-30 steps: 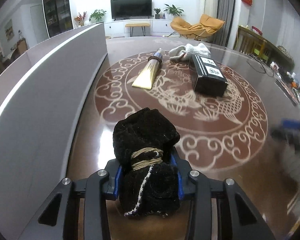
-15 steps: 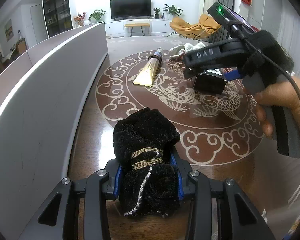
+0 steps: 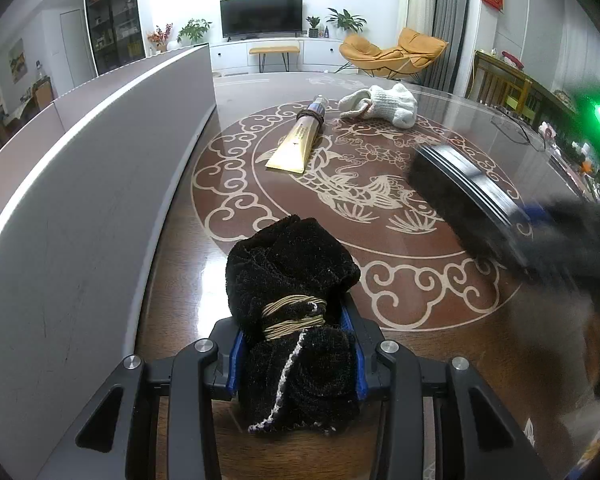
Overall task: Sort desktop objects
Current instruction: 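Close the right tool on the black soap box and lift it, then carry the black box with the right tool to the bin while the left tool carries the pouch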
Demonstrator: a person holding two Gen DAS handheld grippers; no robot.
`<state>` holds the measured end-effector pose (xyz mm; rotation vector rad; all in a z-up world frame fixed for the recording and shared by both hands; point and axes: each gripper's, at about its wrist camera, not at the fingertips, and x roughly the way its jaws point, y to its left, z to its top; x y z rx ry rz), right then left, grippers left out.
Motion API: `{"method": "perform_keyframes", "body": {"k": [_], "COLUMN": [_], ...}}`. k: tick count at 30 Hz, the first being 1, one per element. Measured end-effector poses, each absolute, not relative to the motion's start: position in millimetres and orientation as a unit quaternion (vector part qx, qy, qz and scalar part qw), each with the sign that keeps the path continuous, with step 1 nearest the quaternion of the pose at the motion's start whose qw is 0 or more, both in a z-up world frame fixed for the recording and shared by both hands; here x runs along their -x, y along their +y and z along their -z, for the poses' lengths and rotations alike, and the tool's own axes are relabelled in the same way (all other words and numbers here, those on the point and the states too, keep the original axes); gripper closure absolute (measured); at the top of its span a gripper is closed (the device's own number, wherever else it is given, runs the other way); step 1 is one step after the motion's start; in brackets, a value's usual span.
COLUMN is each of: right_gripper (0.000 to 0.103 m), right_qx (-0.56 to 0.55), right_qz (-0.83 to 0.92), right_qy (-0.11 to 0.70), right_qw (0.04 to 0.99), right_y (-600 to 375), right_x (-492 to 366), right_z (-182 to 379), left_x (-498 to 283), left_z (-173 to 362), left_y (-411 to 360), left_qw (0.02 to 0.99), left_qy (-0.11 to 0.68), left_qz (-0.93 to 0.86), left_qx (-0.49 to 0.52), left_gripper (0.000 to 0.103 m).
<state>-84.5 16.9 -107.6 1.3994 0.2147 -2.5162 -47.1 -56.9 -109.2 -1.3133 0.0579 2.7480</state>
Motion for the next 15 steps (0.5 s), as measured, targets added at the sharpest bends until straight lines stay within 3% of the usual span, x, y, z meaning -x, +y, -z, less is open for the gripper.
{"method": "perform_keyframes", "body": {"k": [10, 11, 12, 15], "right_gripper": [0.043, 0.043, 0.039, 0.013], "right_qx": [-0.449, -0.447, -0.447, -0.452], "right_qz": [0.886, 0.887, 0.888, 0.886], "right_qy": [0.052, 0.049, 0.043, 0.011], "right_qw": [0.102, 0.100, 0.100, 0.101], "right_y": [83, 87, 91, 101], "right_x": [-44, -49, -49, -36], "right_z": [113, 113, 113, 114], "left_x": [13, 8, 5, -2], "left_z": [108, 108, 108, 109], "left_y": [-27, -24, -24, -31], "left_qw": [0.083, 0.089, 0.087, 0.074], "left_qy": [0.043, 0.039, 0.038, 0.026], "left_qz": [-0.903, -0.903, -0.902, -0.899], "left_qx": [0.418, 0.419, 0.420, 0.430], "left_gripper": [0.063, 0.059, 0.057, 0.033]}}
